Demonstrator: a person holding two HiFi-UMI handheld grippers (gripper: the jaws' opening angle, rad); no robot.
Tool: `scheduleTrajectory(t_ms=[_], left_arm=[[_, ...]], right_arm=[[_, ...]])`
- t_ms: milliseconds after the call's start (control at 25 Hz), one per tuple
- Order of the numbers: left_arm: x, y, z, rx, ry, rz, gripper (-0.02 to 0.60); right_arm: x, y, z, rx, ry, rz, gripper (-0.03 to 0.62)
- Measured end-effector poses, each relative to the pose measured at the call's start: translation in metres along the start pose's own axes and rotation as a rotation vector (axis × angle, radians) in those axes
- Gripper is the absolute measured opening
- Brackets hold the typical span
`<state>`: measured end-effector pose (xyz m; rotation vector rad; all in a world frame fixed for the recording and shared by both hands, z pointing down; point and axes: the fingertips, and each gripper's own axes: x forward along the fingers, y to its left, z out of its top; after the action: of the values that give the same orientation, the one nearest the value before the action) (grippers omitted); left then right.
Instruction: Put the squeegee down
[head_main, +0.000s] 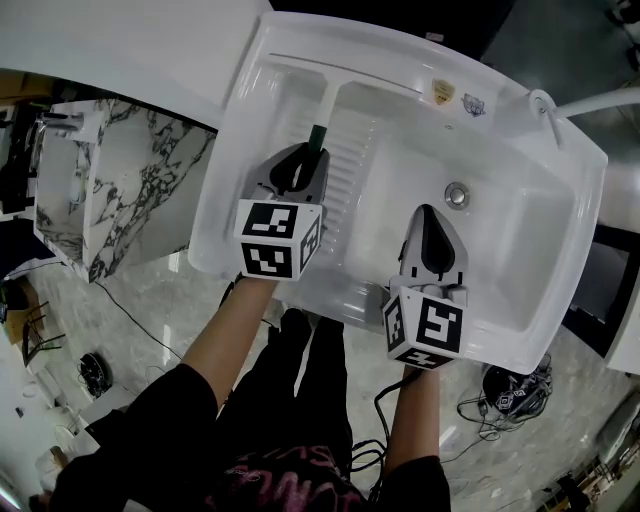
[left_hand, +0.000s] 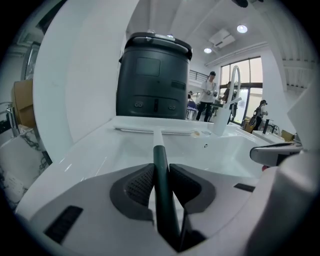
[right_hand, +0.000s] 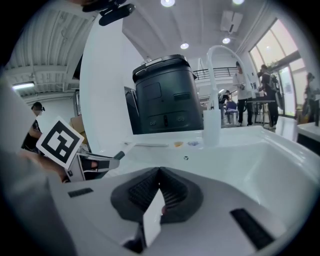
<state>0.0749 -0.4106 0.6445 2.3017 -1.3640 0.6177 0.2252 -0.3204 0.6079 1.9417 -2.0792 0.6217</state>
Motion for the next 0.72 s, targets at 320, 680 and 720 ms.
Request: scheduleTrajectory(t_ms=[320,680,720], left_arm=[[0.0003,-0.004,0.004,0.013,-0.017,-0.024,0.098],[-0.0056,-0.0033,0.0029,0.011,-0.01,-0.033,0.115],[-0.0067,-0.0034,0.0042,0.01,-0.013,-0.034,0.115]], right_arm=[[-0.0008,-0.0009,-0.0061,-0.001,0.016,-0.009,0.02],[-0.0052,0.0026,-0.006,-0.008,0.017,-0.011,0.02],[-0.0063,0.0026,-0.0057,-0.01,0.016,-0.013,0.02]])
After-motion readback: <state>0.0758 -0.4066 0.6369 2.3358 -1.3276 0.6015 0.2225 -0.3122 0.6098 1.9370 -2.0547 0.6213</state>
